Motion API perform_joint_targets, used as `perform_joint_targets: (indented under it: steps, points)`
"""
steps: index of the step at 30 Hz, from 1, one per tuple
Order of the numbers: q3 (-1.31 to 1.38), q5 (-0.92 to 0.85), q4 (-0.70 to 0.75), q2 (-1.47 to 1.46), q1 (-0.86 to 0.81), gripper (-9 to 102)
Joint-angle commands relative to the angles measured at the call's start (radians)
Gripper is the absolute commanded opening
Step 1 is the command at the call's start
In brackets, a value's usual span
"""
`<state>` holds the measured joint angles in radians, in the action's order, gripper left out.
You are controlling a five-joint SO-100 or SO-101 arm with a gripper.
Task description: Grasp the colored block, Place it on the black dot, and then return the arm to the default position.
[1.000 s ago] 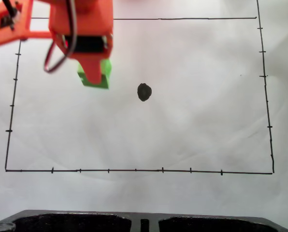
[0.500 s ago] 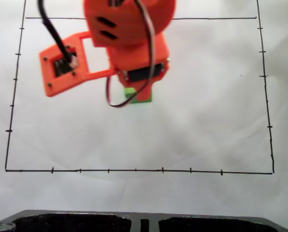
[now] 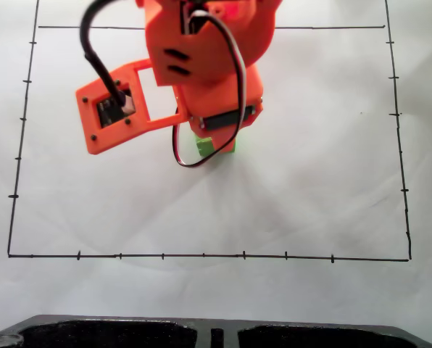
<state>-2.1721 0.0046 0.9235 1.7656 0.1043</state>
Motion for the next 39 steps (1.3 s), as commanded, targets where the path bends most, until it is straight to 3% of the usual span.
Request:
perform_joint_targets:
  steps: [1, 6, 10, 15, 20, 30, 39]
  points:
    - [0.012, 0.02, 0.006, 0.012, 0.002, 15]
    - [0.009, 0.017, 0.029, 0.038, 0.0, 20]
    - [0.014, 0.009, 0.074, 0.083, -0.005, 33]
    - [0.012, 0.002, 0.184, 0.176, -0.012, 47]
    - [0.011, -0.026, 0.288, 0.31, -0.046, 52]
    - [-0.089, -0.141, 0.382, 0.67, -0.11, 50]
    - [-0.354, -0.195, 0.342, 1.039, -0.161, 26]
